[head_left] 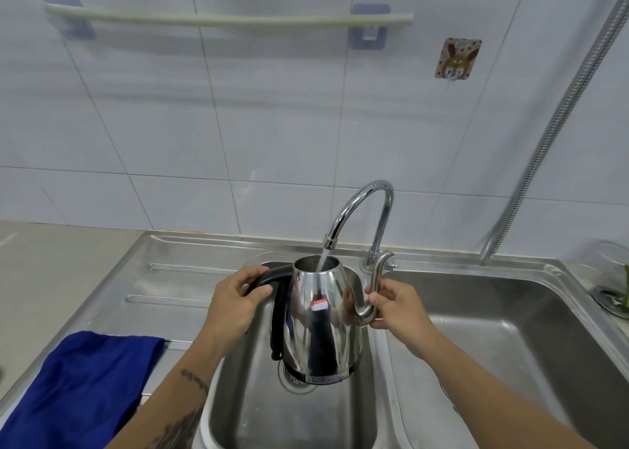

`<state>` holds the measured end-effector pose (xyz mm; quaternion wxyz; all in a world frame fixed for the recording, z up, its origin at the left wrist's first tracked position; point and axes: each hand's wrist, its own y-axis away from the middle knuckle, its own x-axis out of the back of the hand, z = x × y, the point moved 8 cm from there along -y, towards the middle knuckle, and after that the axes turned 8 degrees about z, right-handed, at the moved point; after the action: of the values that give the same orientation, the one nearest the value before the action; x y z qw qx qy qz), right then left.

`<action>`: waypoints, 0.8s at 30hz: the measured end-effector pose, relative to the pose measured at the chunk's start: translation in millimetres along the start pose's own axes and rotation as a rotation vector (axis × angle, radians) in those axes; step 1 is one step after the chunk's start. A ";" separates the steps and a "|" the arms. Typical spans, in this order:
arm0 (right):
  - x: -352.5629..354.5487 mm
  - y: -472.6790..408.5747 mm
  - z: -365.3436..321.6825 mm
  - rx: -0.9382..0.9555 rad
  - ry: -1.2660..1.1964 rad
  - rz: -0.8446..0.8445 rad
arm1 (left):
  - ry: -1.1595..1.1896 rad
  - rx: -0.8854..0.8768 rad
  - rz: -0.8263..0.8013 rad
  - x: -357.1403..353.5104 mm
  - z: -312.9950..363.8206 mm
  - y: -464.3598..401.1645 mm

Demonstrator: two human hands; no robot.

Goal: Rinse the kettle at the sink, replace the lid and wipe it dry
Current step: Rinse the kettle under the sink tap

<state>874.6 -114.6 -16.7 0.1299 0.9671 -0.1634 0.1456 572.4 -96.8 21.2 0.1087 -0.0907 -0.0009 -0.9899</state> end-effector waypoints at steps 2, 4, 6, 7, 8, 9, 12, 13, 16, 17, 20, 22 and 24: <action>-1.9 0.0 0.3 0.002 -0.002 0.009 | 0.016 0.012 0.002 -0.5 -2.6 -0.4; -4.0 -0.2 1.3 -0.001 -0.005 0.012 | 0.012 0.016 0.008 -0.7 -4.6 -2.8; -6.4 0.3 1.3 -0.007 -0.012 0.007 | 0.005 0.012 0.031 0.6 -6.9 -5.7; -7.5 0.8 0.5 -0.010 -0.016 0.002 | -0.008 0.008 0.047 1.5 -7.8 -6.8; -8.5 1.7 -0.6 -0.012 -0.020 -0.008 | -0.025 -0.001 0.066 2.4 -8.4 -7.6; -9.5 2.9 -2.2 -0.012 -0.024 -0.020 | -0.042 -0.012 0.085 3.4 -9.4 -8.5; -10.4 5.7 -5.8 -0.005 -0.024 -0.068 | -0.070 -0.050 0.131 5.0 -6.8 -9.5; -10.2 5.7 -6.6 -0.001 -0.020 -0.080 | -0.075 -0.060 0.138 5.0 -5.0 -9.9; -8.0 2.2 -7.9 0.017 -0.006 -0.086 | -0.083 -0.074 0.139 5.1 -1.0 -11.3; -6.9 0.6 -8.5 0.025 -0.005 -0.082 | -0.082 -0.078 0.137 4.7 0.7 -11.3; -4.9 -3.0 -11.8 0.043 -0.023 -0.084 | -0.056 -0.091 0.132 4.6 7.5 -11.0; -1.6 -4.7 -12.6 0.045 -0.034 -0.078 | -0.042 -0.092 0.124 5.3 10.4 -11.4; 1.9 -7.0 -12.4 0.048 -0.043 -0.071 | -0.034 -0.081 0.112 6.6 10.3 -11.9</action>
<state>875.8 -105.1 -6.0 0.1084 0.9780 -0.1280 0.1241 565.4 -86.4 32.8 0.1600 -0.1119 0.0423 -0.9798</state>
